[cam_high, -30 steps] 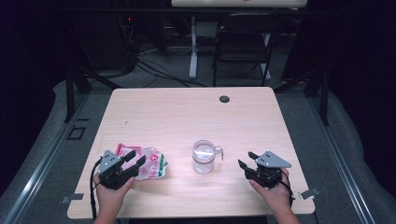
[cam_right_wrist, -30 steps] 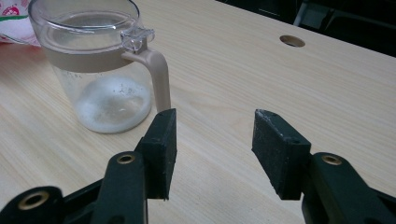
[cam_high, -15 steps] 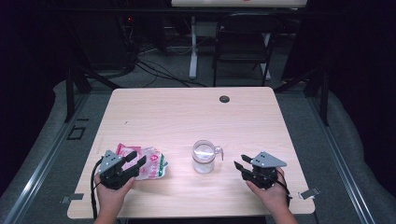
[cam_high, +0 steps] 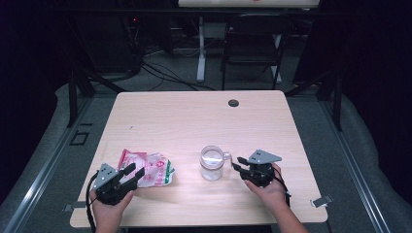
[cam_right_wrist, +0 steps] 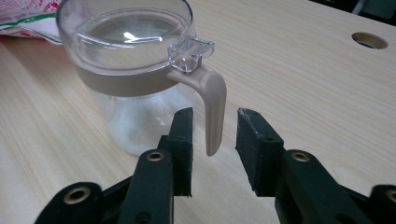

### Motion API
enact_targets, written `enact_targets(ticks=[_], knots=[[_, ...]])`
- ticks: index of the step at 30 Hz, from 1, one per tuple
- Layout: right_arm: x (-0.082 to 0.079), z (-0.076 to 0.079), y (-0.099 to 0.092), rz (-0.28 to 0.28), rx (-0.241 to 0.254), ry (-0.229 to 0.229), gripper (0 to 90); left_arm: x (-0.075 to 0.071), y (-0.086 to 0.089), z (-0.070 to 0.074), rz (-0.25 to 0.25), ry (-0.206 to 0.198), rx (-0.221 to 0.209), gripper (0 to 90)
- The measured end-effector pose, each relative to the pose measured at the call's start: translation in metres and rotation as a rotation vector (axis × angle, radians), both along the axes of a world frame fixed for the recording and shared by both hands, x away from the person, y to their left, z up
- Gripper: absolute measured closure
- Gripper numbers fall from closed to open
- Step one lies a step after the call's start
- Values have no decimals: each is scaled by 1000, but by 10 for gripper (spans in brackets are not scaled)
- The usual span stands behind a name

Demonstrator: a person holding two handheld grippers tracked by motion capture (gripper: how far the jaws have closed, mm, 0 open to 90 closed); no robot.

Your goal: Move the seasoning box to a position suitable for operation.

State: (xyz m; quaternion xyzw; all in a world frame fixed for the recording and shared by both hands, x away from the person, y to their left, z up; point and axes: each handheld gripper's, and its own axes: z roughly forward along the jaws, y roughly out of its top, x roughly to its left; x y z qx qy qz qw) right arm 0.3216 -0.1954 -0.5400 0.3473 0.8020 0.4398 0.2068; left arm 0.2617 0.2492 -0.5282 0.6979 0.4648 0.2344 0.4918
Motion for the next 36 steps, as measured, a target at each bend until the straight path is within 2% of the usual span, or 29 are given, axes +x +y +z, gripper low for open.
enact_targets(ticks=[5,13,17,27,34,36], knots=[[10,-5,9,7,-25,17,666,-7,5,0,22,4,4,576],[23,-12,17,-11,-50,47,679,-14,5,-1,22,6,12,597],[25,-13,19,0,-36,56,735,-16,3,-1,16,7,21,604],[26,-15,22,-9,-46,59,768,-15,0,-1,6,6,26,605],[23,-14,21,4,-72,50,773,-16,-4,0,10,-10,57,568],[22,-14,21,1,-75,52,773,-15,-7,0,5,-17,83,560]])
